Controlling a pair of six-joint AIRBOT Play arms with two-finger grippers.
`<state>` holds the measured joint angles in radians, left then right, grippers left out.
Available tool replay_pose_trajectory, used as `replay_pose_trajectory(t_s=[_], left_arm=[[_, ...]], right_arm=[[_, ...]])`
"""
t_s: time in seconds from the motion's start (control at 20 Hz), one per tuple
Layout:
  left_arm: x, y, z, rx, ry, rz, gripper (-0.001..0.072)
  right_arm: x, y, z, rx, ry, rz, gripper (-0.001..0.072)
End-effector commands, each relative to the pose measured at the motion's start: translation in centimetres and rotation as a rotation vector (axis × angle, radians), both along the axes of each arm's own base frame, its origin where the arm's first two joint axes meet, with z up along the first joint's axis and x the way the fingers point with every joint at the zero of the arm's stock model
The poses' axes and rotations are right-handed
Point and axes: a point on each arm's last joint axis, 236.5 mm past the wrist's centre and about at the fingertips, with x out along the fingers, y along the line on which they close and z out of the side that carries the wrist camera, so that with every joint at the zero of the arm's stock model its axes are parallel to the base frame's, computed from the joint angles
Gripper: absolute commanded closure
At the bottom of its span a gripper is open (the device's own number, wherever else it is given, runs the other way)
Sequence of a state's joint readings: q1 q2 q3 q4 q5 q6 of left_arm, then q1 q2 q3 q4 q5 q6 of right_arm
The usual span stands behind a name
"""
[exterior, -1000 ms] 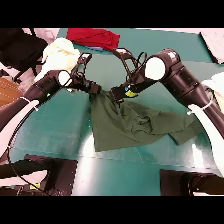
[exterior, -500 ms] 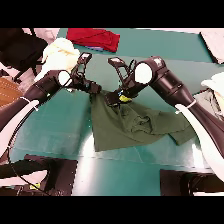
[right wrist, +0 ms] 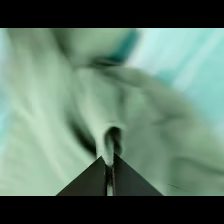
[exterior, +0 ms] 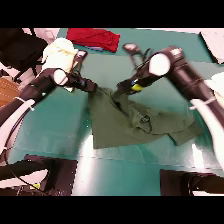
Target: Fold the shirts.
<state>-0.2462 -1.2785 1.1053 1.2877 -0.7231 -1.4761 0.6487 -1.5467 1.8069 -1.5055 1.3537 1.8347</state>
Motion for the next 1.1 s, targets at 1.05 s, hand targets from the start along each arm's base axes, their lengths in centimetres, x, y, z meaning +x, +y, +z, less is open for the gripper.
replay_pose_trajectory(t_s=[1.05], left_arm=[[1.9,5.0,32.2,0.051,-0.705,-0.005,0.0677]], right_arm=[[4.7,-26.9,31.4,0.139,-0.964,-0.367,0.069]])
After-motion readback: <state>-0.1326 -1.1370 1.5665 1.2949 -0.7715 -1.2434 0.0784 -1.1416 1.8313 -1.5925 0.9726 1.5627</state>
